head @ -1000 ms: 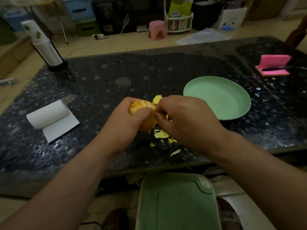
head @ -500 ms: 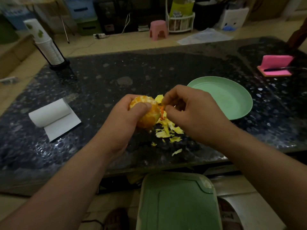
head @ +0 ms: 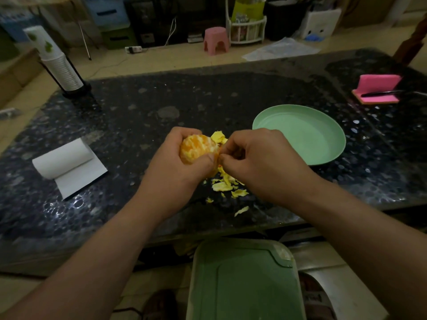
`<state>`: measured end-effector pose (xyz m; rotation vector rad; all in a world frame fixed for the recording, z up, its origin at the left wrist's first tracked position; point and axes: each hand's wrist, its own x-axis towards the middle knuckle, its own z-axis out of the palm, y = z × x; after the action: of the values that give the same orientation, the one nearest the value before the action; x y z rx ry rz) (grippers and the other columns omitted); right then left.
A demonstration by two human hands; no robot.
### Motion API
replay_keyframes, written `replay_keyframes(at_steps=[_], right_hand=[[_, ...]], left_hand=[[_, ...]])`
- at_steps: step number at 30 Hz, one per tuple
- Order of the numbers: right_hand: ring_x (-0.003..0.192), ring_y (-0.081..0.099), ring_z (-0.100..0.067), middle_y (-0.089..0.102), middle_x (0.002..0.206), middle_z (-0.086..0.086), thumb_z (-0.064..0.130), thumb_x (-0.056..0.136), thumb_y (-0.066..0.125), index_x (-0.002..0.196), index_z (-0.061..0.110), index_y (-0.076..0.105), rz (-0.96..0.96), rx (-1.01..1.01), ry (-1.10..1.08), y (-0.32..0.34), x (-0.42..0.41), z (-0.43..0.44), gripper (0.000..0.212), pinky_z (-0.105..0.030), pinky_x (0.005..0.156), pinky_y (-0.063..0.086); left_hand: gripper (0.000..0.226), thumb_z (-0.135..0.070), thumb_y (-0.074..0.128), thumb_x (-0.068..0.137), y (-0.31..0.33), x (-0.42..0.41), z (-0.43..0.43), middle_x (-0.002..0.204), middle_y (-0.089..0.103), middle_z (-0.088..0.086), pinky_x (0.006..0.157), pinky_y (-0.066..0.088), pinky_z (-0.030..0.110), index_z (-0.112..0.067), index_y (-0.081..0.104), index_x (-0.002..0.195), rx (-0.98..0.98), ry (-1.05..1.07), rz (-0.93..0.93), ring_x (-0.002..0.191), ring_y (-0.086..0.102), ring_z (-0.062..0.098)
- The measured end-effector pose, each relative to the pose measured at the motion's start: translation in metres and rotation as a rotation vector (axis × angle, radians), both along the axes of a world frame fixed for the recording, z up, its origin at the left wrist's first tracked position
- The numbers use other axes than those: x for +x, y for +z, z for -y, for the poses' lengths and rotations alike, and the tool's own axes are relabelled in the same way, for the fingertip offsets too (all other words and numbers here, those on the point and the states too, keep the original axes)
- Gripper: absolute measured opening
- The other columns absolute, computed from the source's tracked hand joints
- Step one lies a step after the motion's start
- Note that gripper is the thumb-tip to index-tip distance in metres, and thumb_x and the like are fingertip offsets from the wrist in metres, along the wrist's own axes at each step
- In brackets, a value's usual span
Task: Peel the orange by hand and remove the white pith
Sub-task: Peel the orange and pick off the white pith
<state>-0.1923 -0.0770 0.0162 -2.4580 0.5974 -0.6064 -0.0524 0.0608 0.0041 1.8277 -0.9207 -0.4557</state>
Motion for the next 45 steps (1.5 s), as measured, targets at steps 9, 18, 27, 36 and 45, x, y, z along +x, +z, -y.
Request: replay_keyframes(at_steps=[9, 18, 27, 36, 45], right_hand=[[0.066, 0.062, -0.005, 0.065, 0.068, 0.012, 0.028, 0.090, 0.073, 0.081, 0.028, 0.069, 0.039, 0.049, -0.038, -0.002, 0.001, -0.001, 0.010, -0.023, 0.057, 0.047], [0.068, 0.063, -0.004, 0.068, 0.078, 0.019, 0.029, 0.097, 0.070, 0.094, 0.031, 0.070, 0.117, 0.279, 0.003, 0.004, -0.002, 0.009, 0.004, -0.020, 0.060, 0.049], [0.067, 0.064, -0.001, 0.068, 0.070, 0.020, 0.040, 0.096, 0.073, 0.089, 0.030, 0.074, 0.130, 0.231, 0.056, 0.012, -0.001, -0.001, 0.012, -0.013, 0.057, 0.043], [0.075, 0.067, 0.000, 0.072, 0.078, 0.016, 0.042, 0.096, 0.073, 0.096, 0.030, 0.077, 0.024, 0.098, 0.070, 0.016, -0.007, -0.002, 0.013, -0.027, 0.067, 0.058], [0.069, 0.064, -0.007, 0.070, 0.074, 0.011, 0.033, 0.094, 0.073, 0.088, 0.026, 0.075, 0.020, 0.009, 0.048, 0.013, -0.004, -0.004, 0.009, -0.038, 0.066, 0.057]], left_hand=[[0.048, -0.044, 0.070, 0.078, 0.000, 0.001, -0.002, 0.112, 0.065, -0.005, 0.077, 0.064, 0.038, -0.034, 0.062, 0.125, -0.037, -0.039, -0.104, 0.096, 0.069, 0.015], [0.044, -0.025, 0.060, 0.083, 0.002, 0.012, -0.001, 0.109, 0.075, 0.010, 0.079, 0.063, 0.045, -0.011, 0.066, 0.124, -0.307, -0.080, -0.725, 0.096, 0.072, 0.027], [0.055, -0.027, 0.073, 0.076, -0.001, 0.017, -0.004, 0.122, 0.069, 0.013, 0.082, 0.061, 0.045, -0.016, 0.065, 0.130, -0.240, -0.112, -0.535, 0.103, 0.070, 0.031], [0.050, -0.038, 0.075, 0.074, -0.004, 0.015, -0.003, 0.123, 0.063, 0.012, 0.078, 0.061, 0.036, -0.031, 0.068, 0.124, -0.152, -0.134, -0.387, 0.101, 0.069, 0.026], [0.056, -0.046, 0.072, 0.071, -0.006, 0.013, -0.003, 0.121, 0.064, 0.013, 0.080, 0.063, 0.039, -0.030, 0.067, 0.125, -0.129, -0.133, -0.316, 0.098, 0.067, 0.025]])
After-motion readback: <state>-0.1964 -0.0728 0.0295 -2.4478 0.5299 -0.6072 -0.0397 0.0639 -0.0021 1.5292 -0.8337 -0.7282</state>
